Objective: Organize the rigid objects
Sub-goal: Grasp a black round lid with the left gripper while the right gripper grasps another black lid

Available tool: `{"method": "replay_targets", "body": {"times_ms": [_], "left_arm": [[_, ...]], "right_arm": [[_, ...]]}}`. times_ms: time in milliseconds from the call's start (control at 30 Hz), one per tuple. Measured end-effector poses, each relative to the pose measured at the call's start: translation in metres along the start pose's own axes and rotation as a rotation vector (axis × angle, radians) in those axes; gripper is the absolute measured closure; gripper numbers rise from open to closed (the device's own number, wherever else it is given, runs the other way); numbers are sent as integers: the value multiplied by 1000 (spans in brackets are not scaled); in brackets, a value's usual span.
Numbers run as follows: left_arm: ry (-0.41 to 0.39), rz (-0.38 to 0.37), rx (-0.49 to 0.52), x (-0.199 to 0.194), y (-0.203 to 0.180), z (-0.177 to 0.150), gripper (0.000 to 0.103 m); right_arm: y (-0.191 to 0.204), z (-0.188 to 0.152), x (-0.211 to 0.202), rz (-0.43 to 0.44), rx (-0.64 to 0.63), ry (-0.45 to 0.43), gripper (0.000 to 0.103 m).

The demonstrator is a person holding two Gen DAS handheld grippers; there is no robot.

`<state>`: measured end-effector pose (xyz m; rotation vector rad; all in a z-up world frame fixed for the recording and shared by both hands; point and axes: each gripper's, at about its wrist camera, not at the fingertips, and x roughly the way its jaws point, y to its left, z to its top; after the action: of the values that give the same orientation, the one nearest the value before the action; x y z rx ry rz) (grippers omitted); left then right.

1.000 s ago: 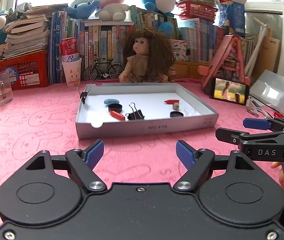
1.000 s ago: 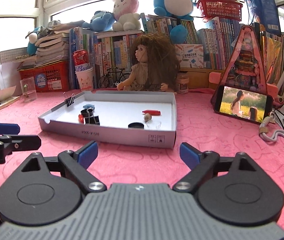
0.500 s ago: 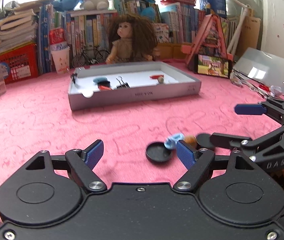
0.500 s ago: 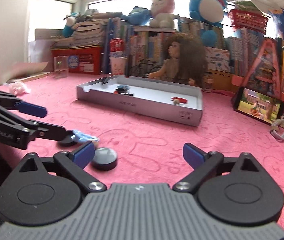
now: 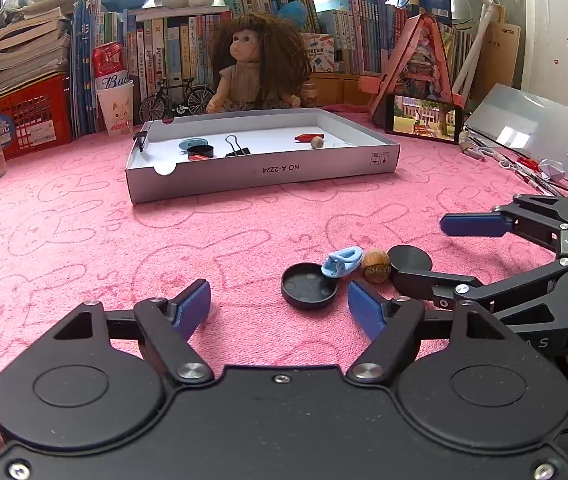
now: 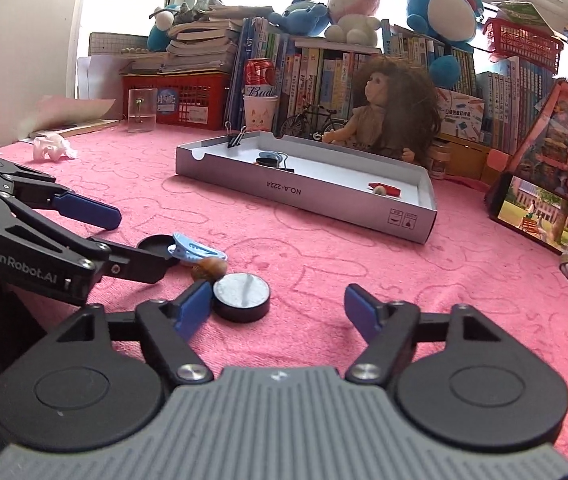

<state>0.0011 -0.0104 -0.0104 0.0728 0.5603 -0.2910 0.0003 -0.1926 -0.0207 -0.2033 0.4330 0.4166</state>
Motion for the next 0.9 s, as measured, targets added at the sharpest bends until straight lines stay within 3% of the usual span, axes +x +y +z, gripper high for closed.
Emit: {"method": "replay_targets", "body": {"times_ms": [200, 367, 433, 533, 900], "left_arm": [[-13, -1, -16, 4, -1, 2, 37], [-19, 1, 9, 4, -4, 1, 47], [-24, -4, 13, 4, -5, 0, 57], [-36, -27, -11, 2, -4, 1, 74], [-64, 25, -70, 7, 5, 15, 74]], "right_arm": [[4, 0, 2, 28, 37, -4, 51], [6, 1, 4, 34, 44, -8, 55], [6, 1, 4, 38, 46, -7, 56], [6, 1, 4, 42, 51, -7, 65], [-4, 14, 9, -19, 98, 11, 66]]}}
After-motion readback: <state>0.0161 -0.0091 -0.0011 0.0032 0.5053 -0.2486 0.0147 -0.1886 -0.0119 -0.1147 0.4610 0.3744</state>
